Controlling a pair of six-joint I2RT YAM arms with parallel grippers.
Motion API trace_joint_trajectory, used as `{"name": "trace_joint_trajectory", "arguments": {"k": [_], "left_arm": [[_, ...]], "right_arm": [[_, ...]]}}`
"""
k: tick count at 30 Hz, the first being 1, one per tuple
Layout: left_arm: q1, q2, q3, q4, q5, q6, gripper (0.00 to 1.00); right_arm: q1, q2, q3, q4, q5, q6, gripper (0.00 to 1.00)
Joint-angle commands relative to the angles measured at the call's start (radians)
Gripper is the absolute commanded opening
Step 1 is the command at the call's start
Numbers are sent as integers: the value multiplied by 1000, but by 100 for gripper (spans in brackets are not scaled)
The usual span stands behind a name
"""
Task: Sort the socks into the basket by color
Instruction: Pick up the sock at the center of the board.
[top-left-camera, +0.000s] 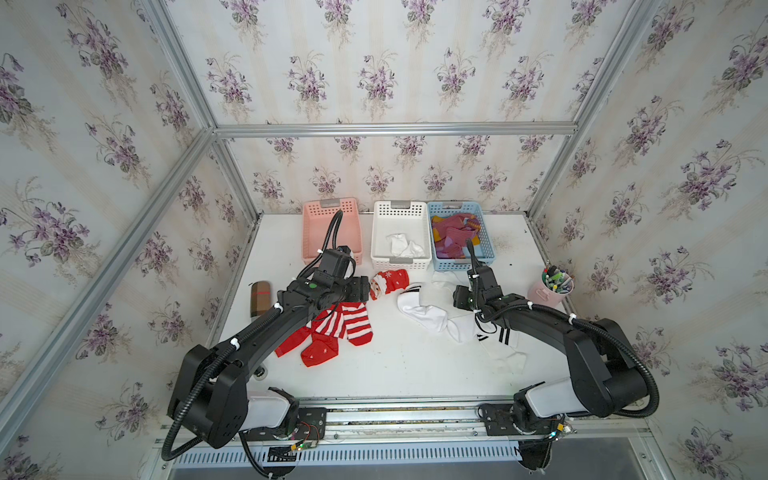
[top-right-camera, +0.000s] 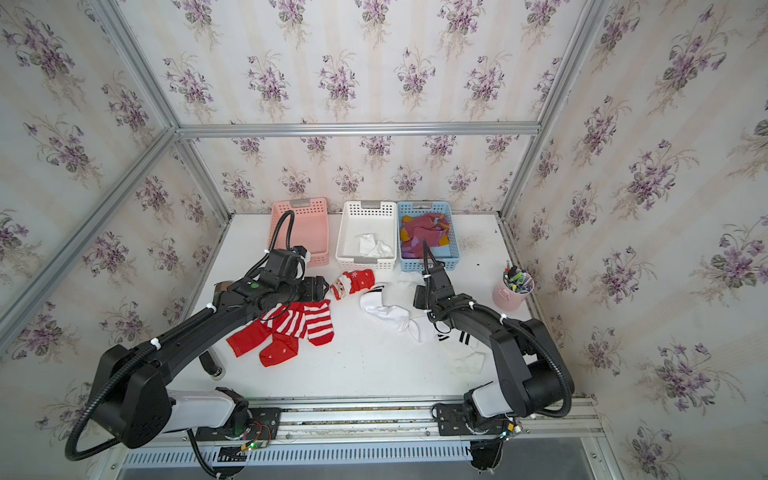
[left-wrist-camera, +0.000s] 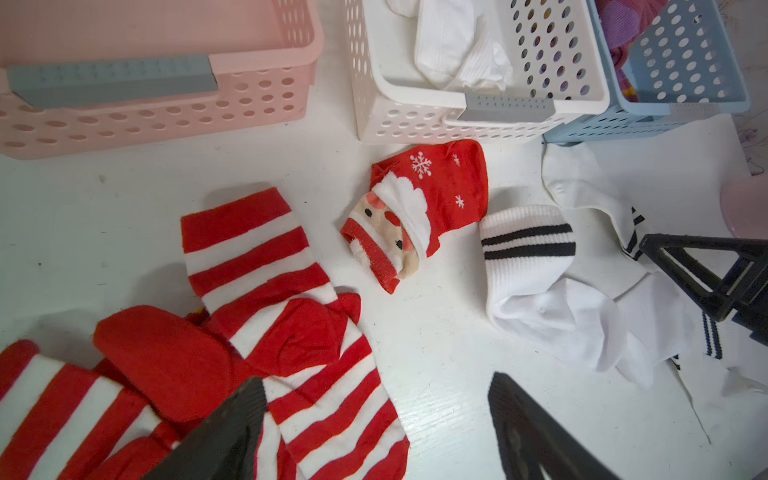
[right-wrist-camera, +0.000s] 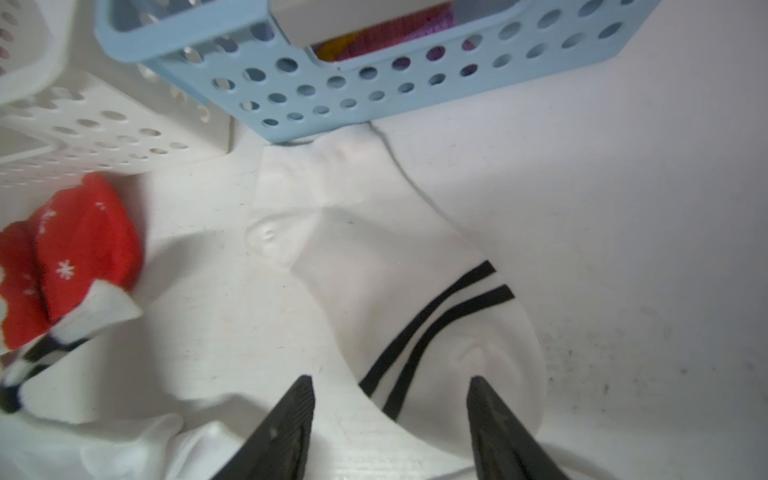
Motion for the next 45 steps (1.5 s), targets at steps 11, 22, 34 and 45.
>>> {"name": "trace_joint_trajectory", "arguments": {"k": [11, 22, 34, 45], "left_arm": [[2, 91, 65, 32, 40, 19, 86], [2, 86, 52, 36, 48, 22, 86], [2, 68, 30, 40, 51, 24, 87], [2, 61, 23, 38, 57, 27, 87]], "right_arm": [[1, 64, 0, 67, 40, 13, 45], [1, 60, -6, 63, 21, 12, 19], [3, 54, -30, 64, 18, 28, 34], [20, 57, -48, 71, 26, 41, 16]]}}
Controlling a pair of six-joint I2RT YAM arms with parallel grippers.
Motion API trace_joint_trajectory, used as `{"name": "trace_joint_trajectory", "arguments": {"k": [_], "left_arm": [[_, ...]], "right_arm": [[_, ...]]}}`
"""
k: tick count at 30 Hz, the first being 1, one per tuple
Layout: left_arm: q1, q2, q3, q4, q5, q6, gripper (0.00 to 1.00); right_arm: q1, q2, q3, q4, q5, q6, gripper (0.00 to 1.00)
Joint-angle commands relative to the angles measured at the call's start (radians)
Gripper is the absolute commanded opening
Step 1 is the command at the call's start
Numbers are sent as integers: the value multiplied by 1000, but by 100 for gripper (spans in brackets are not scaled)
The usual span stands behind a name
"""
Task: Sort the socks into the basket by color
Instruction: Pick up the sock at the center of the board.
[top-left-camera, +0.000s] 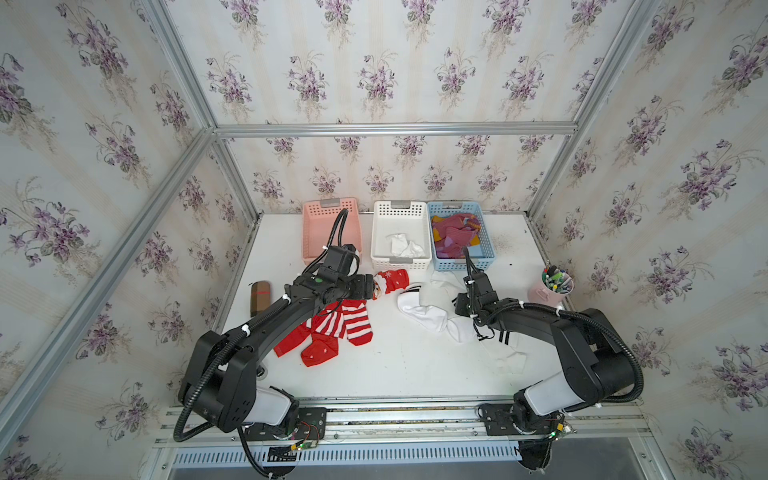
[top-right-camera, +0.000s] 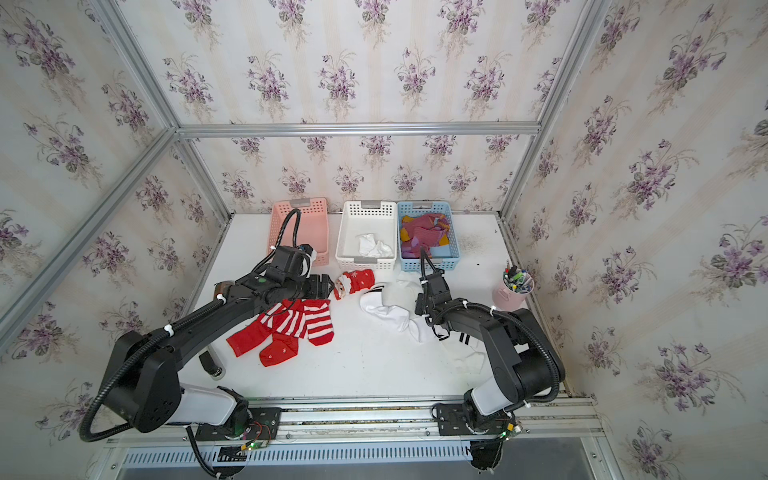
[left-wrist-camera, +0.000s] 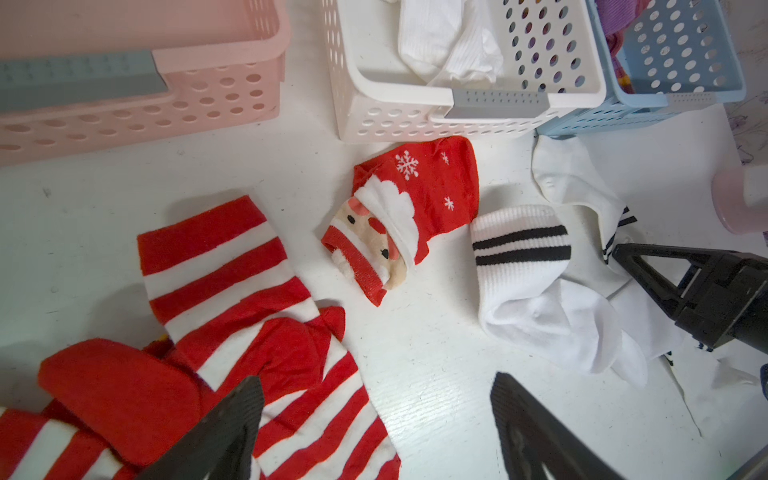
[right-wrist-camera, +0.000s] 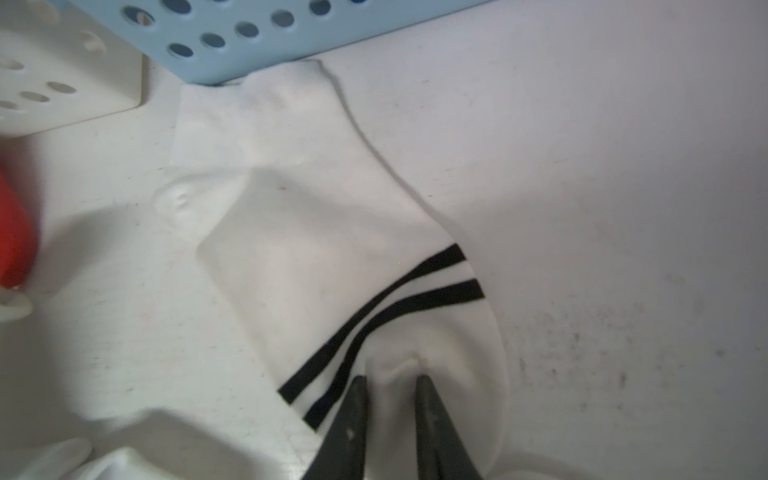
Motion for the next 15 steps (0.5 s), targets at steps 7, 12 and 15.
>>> {"name": "trace_joint_trajectory", "arguments": {"k": [7, 12, 15], "left_arm": [[1, -3, -9, 20, 15, 10, 87], [0, -3, 0, 22, 35, 7, 87], [1, -3, -3, 13, 35, 6, 87]], "right_arm": [[20, -24, 17, -10, -17, 8, 3], [23, -102, 24, -35, -35, 2, 0], [24, -153, 42, -63, -54, 1, 0]]}}
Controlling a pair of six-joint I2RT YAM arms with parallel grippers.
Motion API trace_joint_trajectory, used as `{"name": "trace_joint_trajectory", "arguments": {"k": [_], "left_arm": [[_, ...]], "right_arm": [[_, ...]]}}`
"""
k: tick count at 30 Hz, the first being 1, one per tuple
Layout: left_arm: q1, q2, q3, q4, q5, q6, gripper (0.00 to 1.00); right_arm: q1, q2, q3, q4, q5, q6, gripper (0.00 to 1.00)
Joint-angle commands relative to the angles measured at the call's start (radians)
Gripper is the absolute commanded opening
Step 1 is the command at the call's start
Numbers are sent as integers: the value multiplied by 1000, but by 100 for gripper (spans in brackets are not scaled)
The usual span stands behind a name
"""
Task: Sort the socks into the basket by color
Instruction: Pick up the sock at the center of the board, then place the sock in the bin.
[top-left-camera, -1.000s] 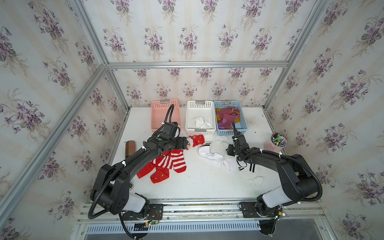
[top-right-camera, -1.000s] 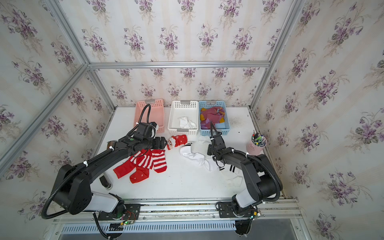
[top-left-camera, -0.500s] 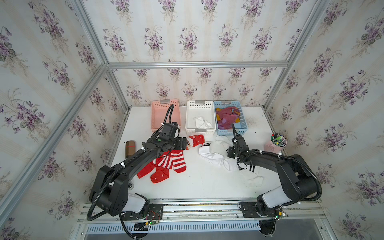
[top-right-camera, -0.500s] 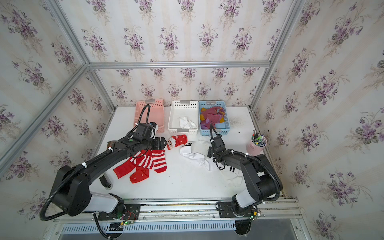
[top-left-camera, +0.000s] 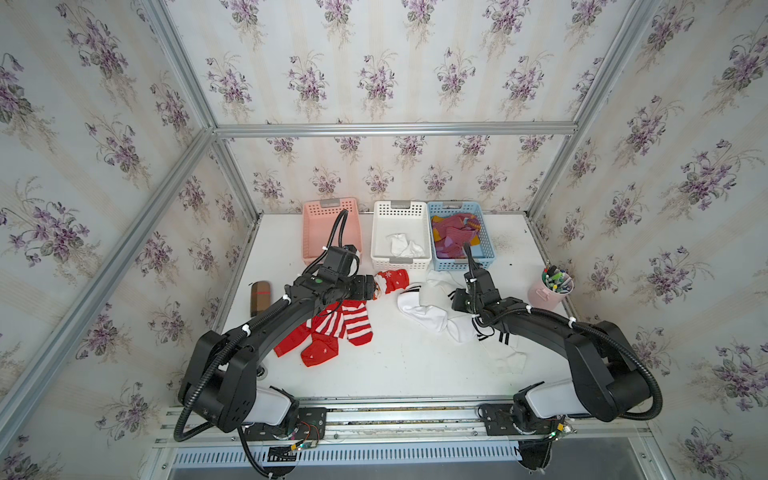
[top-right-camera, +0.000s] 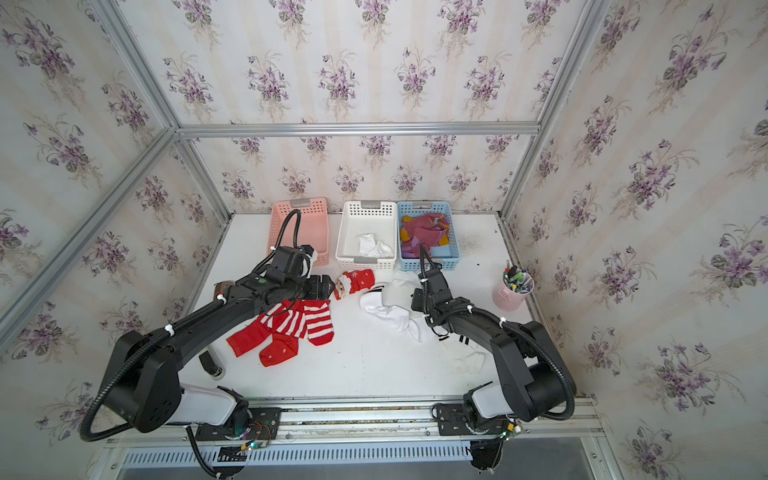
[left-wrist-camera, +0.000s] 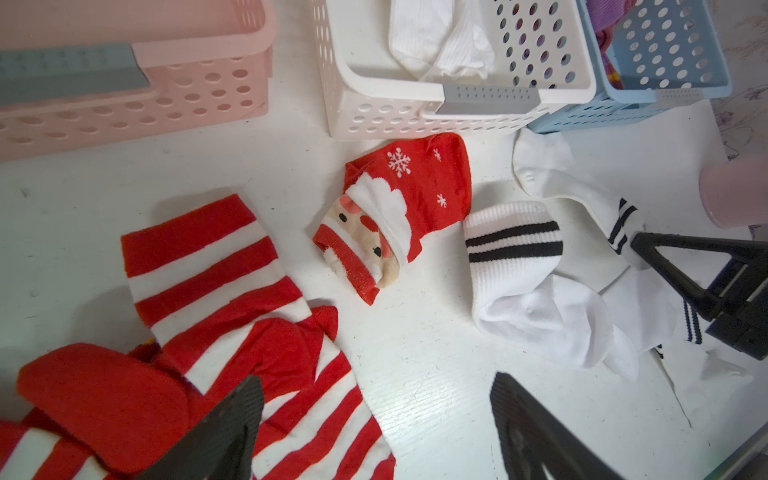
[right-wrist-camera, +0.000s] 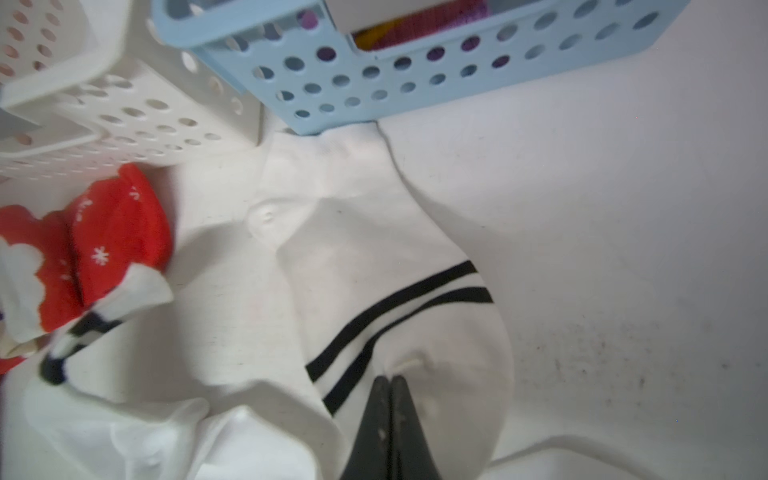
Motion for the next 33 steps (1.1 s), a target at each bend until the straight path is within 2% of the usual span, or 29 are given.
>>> {"name": "trace_joint_trajectory", "arguments": {"k": [1, 9, 16, 23, 33], "left_arm": [[0, -19, 1, 1, 9, 4, 87], [-1, -63, -35, 21, -5, -5, 88], [-1, -29, 1, 33, 5, -1, 88], [-1, -32, 4, 44, 15, -10, 89], [-4, -60, -32, 73, 40, -30, 89]], "right_arm": [[1, -47, 30, -39, -26, -4, 0], [9, -167, 187, -143, -73, -56, 0], [10, -162, 374, -168, -104, -106, 0], [10, -38, 520, -112, -150, -116, 0], [9, 258, 793, -57, -201, -122, 0]]}}
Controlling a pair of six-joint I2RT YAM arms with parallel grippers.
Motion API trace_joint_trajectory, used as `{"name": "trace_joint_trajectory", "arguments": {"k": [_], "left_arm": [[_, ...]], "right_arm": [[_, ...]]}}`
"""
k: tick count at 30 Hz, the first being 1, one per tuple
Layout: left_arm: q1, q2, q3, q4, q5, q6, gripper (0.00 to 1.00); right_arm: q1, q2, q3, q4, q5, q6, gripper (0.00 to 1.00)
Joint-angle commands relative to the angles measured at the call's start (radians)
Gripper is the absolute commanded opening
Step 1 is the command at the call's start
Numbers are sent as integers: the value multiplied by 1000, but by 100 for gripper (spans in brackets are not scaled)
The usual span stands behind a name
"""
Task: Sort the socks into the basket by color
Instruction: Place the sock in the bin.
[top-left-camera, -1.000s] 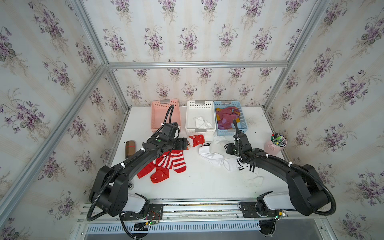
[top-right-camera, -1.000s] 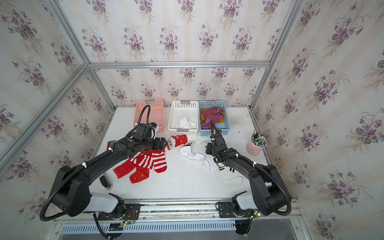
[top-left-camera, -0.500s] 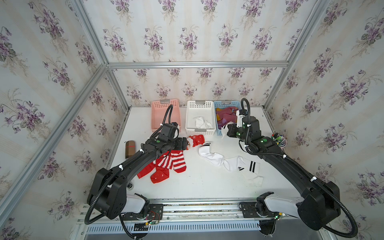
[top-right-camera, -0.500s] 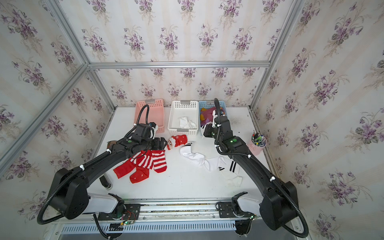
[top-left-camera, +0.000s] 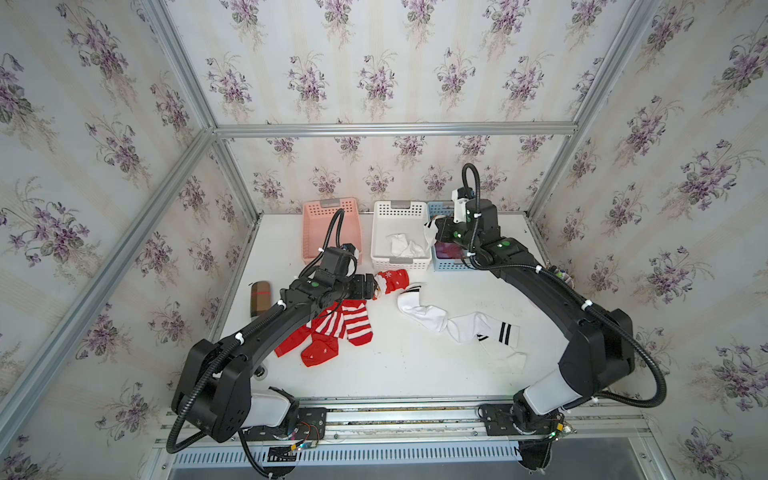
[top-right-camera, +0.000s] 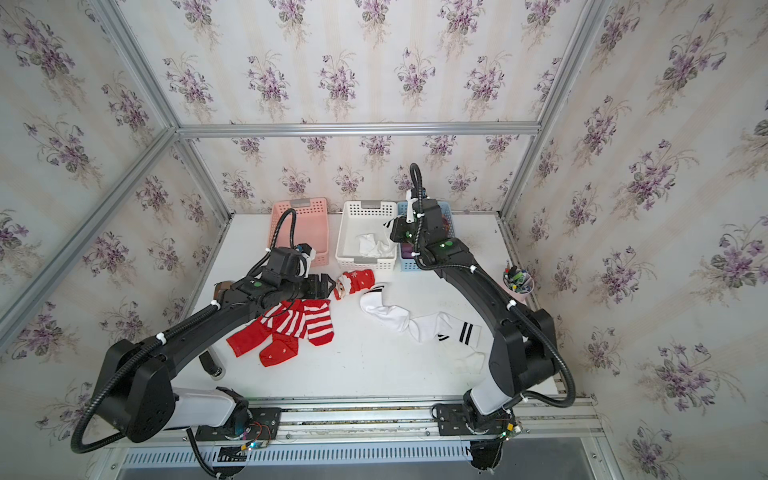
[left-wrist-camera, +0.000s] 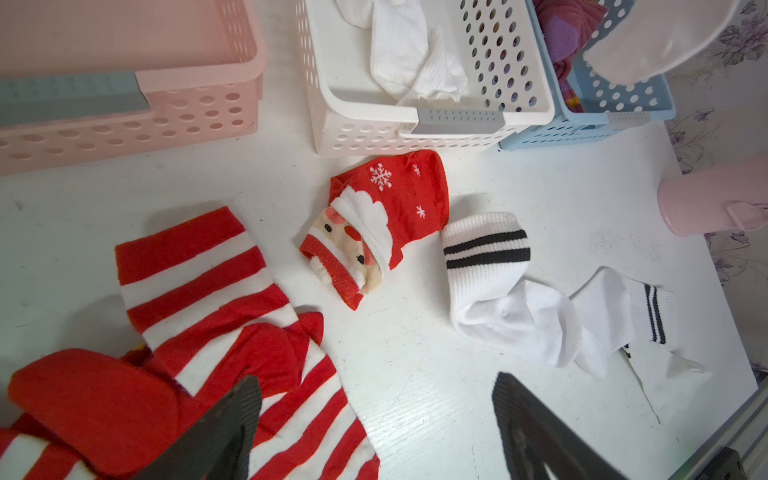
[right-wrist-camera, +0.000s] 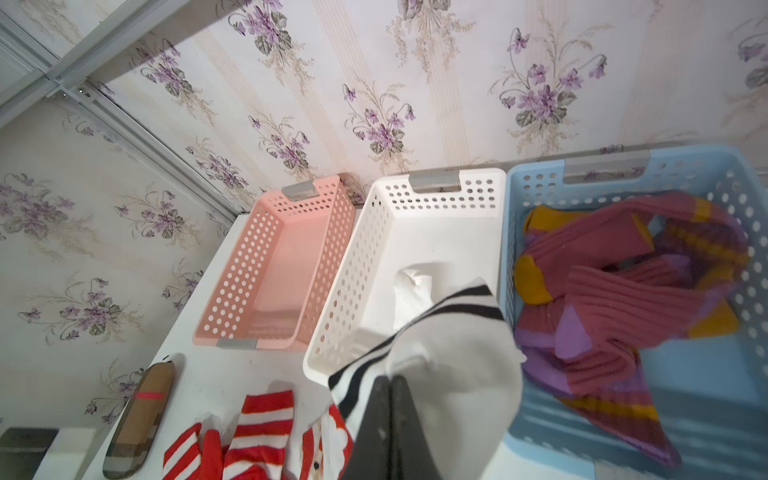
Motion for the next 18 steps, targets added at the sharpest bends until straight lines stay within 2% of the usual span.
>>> {"name": "trace_joint_trajectory", "arguments": {"k": [1, 8, 12, 15, 18], "left_arm": [[-1, -7, -8, 38, 24, -12, 89], [-6, -16, -27, 52, 31, -23, 89], [-10, -20, -29, 55, 30, -24, 90], [-15, -17, -26, 51, 30, -24, 90], [-19, -15, -19, 48, 30, -15, 90]], "right_arm": [[0, 85, 74, 45, -28, -9, 0], [0, 328, 350, 32, -83, -12, 0], [0, 458, 532, -57, -93, -6, 16], [0, 469, 531, -46, -100, 1, 27], [0, 449, 495, -32, -90, 0, 32]]}}
